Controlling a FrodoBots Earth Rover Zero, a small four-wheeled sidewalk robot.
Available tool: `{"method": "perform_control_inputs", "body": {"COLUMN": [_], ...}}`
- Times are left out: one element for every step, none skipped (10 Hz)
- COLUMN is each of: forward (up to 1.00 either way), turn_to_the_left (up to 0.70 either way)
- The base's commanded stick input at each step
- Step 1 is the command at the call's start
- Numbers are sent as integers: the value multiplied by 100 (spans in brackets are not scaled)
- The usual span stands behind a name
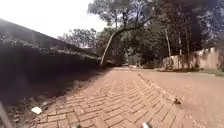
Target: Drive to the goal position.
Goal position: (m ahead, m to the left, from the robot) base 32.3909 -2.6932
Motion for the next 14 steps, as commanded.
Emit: {"method": "perform_control_inputs", "body": {"forward": [70,70,70,70,70,70,70,70,70,70,70,70,70,70], "turn_to_the_left": [-31,-31,-31,-31,-31,-32,-32,-16,-7,0,0,0,0,0]}}
